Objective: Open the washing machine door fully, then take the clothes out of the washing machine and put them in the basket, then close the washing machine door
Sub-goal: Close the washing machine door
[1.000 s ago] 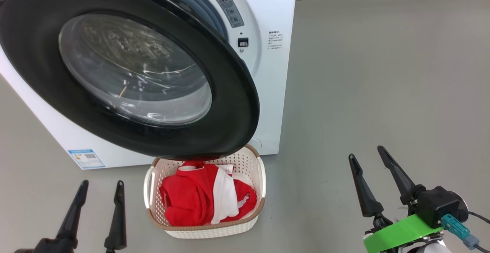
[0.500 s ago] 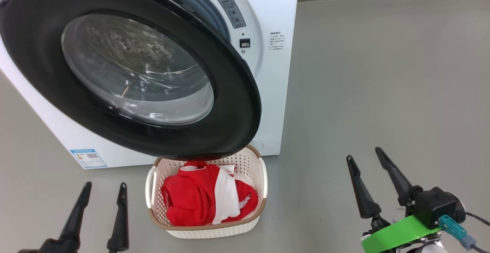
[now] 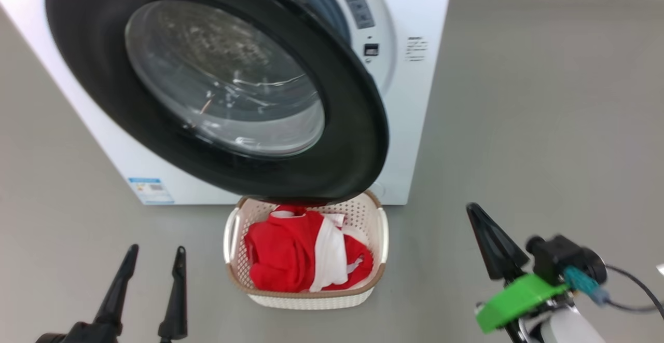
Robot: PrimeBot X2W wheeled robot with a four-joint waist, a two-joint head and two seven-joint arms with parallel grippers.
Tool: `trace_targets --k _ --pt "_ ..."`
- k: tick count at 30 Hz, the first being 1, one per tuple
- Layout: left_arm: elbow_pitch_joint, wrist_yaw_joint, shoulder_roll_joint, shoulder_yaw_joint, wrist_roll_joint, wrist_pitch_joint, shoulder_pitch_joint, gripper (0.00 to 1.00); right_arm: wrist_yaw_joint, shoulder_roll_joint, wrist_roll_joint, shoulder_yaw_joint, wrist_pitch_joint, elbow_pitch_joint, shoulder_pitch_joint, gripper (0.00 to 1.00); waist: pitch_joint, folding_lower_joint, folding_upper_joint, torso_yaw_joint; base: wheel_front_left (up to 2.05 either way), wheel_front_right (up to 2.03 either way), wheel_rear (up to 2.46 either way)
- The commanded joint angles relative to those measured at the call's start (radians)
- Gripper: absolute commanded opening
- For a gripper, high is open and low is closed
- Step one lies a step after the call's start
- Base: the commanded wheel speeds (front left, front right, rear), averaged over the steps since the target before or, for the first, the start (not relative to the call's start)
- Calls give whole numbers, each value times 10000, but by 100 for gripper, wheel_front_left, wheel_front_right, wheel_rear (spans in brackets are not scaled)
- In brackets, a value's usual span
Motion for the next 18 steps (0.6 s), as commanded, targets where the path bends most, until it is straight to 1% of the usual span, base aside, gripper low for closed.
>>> trace_targets --k 1,7,11,18 --pt "-280 -100 56 294 58 -120 -480 100 46 -56 190 308 -65 -125 -528 0 192 -1 -1 277 0 0 0" --pt "-264 -188 -70 232 26 -120 -734 100 46 -53 566 1084 -65 799 -1971 0 636 -1 -1 723 0 0 0" --pt "-256 -252 -136 137 48 -120 -927 100 46 -174 769 1644 -65 1369 -2878 0 961 -1 -1 1005 0 0 0" --pt "-313 -318 -258 61 29 -120 -1276 100 46 -415 1100 2139 -65 2010 -4194 0 1729 -1 -1 1546 0 0 0"
